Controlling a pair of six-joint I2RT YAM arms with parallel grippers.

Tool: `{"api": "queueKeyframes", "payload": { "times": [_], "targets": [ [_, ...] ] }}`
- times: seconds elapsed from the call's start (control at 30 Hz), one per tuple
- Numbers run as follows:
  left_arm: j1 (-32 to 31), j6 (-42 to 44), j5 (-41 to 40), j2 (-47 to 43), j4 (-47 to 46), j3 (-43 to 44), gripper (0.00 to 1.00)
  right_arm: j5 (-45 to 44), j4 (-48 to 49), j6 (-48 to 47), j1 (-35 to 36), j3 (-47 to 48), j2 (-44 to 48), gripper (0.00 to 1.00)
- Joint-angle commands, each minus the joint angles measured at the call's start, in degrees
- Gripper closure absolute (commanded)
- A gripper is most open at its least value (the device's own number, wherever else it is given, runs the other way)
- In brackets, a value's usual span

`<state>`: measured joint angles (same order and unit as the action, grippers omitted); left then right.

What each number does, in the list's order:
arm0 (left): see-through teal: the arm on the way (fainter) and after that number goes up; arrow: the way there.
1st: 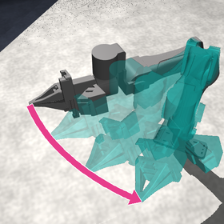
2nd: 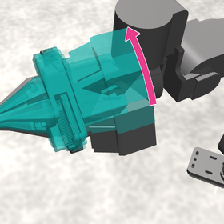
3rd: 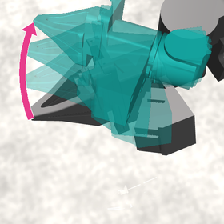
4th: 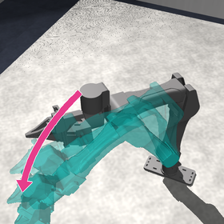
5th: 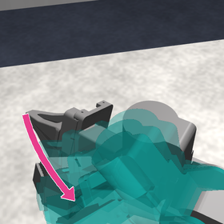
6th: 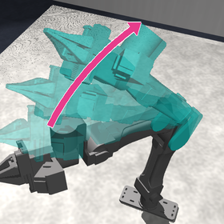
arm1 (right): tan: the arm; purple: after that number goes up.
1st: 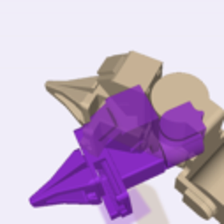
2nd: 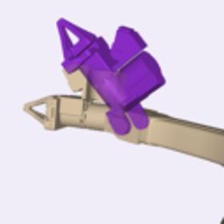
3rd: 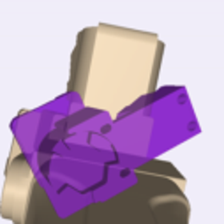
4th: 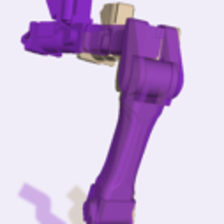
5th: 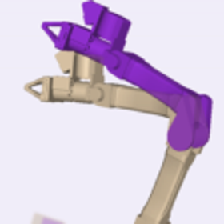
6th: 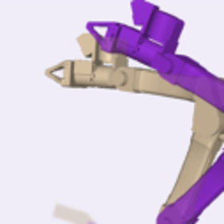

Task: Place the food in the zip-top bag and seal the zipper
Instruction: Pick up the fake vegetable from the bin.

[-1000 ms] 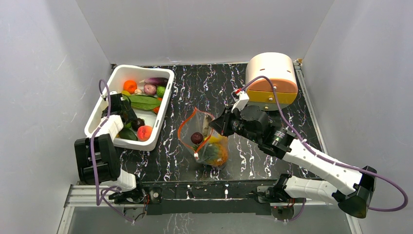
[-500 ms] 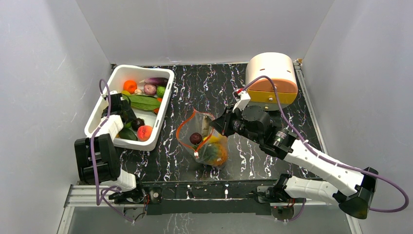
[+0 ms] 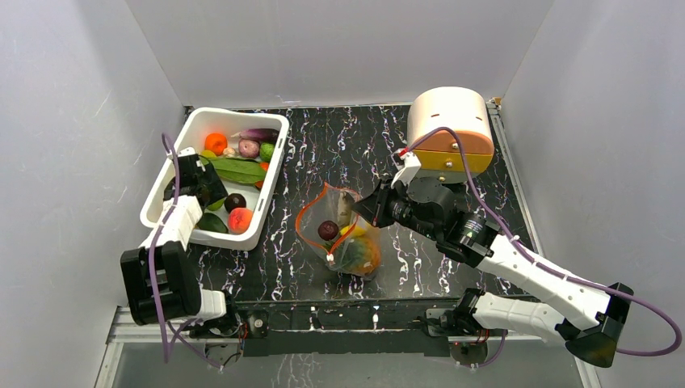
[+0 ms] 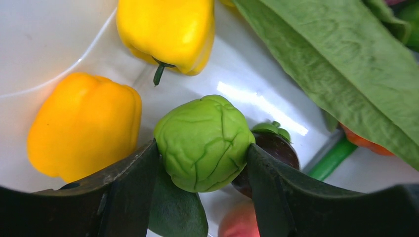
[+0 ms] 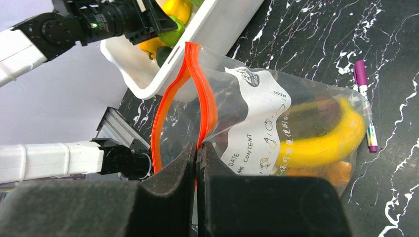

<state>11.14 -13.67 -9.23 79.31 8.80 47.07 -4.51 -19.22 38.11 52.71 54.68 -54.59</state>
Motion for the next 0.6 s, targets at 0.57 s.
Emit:
{"api": "queueKeyframes", "payload": {
  "times": [0.57],
  "targets": [
    [-0.9,1.3,20.4,-16.9,10.0,6.2,0.70,7.6,6.6,7.6,-0.2,1.9,-1.5,1.00]
  ]
}}
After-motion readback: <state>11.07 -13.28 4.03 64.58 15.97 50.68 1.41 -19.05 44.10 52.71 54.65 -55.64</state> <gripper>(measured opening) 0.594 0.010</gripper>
